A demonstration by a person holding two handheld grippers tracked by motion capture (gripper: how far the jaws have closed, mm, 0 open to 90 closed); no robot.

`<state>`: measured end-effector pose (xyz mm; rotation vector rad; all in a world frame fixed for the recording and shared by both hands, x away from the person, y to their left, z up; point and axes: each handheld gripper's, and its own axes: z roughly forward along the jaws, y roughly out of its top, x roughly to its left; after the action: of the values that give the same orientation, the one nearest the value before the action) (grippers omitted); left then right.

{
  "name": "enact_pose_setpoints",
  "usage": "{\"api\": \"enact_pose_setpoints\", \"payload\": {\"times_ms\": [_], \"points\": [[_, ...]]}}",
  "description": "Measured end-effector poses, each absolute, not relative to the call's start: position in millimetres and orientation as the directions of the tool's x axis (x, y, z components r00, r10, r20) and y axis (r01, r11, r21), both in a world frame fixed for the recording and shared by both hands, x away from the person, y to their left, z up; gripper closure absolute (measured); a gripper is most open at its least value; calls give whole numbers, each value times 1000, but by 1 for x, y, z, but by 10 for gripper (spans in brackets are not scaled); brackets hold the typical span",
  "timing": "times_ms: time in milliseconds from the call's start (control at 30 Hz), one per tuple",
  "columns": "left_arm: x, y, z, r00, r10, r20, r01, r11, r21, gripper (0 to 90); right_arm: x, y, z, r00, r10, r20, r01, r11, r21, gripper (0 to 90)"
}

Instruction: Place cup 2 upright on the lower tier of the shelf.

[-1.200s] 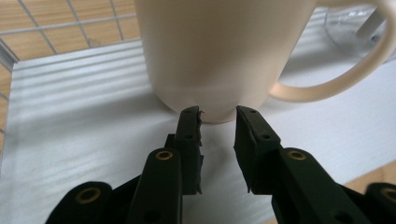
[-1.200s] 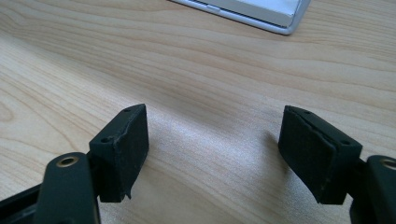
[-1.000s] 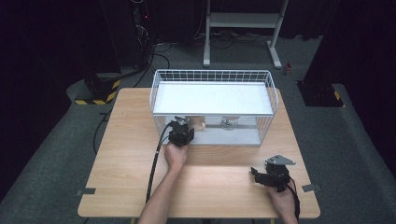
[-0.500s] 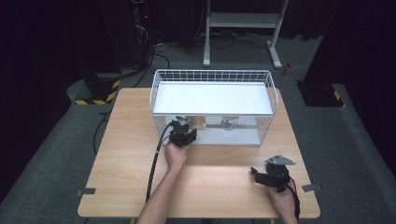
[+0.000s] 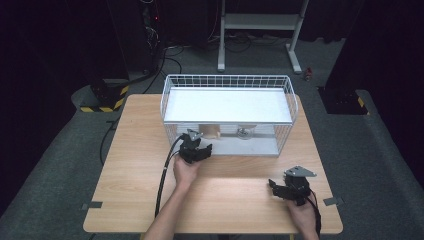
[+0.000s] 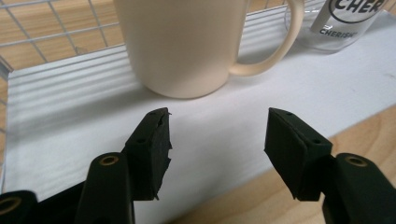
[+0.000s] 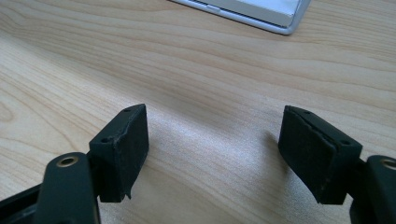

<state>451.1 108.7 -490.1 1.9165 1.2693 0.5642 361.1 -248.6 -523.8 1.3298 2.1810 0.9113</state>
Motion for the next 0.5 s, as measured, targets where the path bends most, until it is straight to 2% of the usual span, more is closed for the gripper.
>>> {"api": "enact_pose_setpoints", "payload": {"times_ms": [500], "points": [[436, 115, -475, 430, 902, -46, 549, -221, 807, 366, 361, -249, -524, -451, 892, -22, 612, 326, 720, 245]]}}
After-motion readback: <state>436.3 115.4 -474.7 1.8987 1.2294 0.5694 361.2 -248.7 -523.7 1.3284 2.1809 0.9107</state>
